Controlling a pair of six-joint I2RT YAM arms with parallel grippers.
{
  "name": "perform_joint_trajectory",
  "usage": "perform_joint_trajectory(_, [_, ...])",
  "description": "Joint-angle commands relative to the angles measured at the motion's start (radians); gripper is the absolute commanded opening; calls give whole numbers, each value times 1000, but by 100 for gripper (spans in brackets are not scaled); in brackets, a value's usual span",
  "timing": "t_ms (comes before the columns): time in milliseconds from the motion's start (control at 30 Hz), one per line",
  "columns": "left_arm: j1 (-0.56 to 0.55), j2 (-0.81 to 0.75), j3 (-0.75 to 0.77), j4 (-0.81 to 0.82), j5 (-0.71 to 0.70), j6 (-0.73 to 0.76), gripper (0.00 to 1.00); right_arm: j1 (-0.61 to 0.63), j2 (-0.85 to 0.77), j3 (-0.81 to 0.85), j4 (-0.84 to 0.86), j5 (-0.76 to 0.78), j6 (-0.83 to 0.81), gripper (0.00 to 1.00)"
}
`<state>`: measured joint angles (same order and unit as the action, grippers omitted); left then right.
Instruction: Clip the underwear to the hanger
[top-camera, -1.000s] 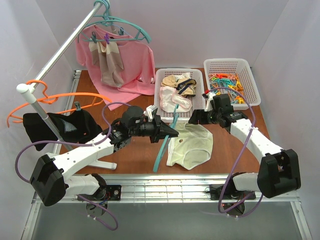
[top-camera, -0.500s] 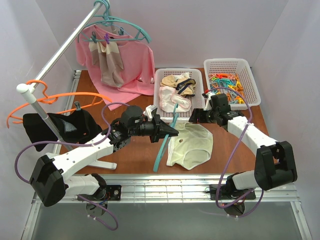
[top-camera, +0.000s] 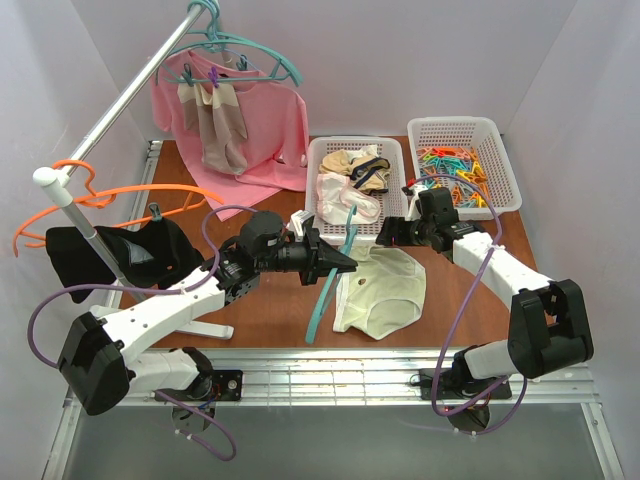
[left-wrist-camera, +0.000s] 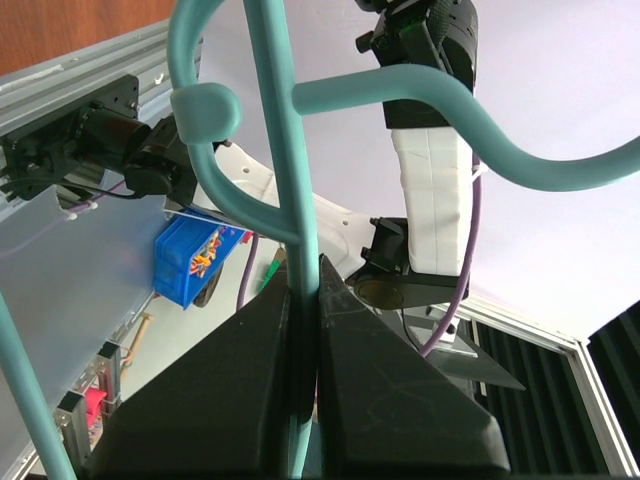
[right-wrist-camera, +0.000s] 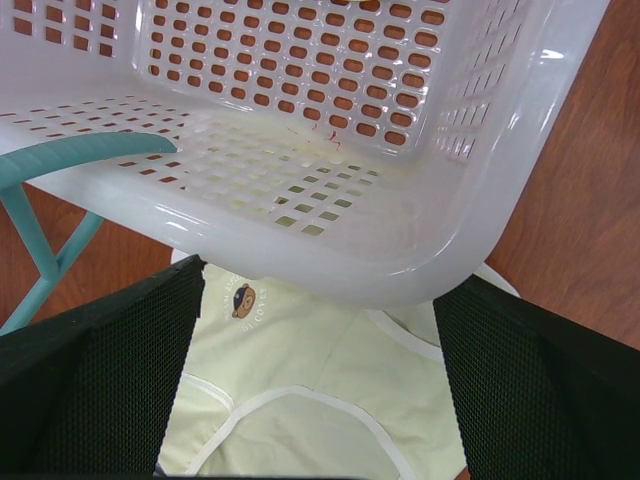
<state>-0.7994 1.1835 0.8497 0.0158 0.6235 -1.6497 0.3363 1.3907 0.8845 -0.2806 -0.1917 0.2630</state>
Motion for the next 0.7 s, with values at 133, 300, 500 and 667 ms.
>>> perform_joint_trajectory(133, [2, -44, 8, -28, 107, -59, 0, 13, 24, 37, 50, 28, -1, 83])
perform_joint_trajectory(300, [2, -51, 2, -22, 105, -50, 0, 17, 14, 50, 49, 34, -5, 83])
perform_joint_trajectory(500, [6, -77, -128, 102, 107, -41, 0, 18, -10, 64, 34, 35, -13, 84])
perform_joint_trajectory(667, [20, -79, -208, 185, 128, -29, 0, 18, -38, 79, -11, 54, -36, 84])
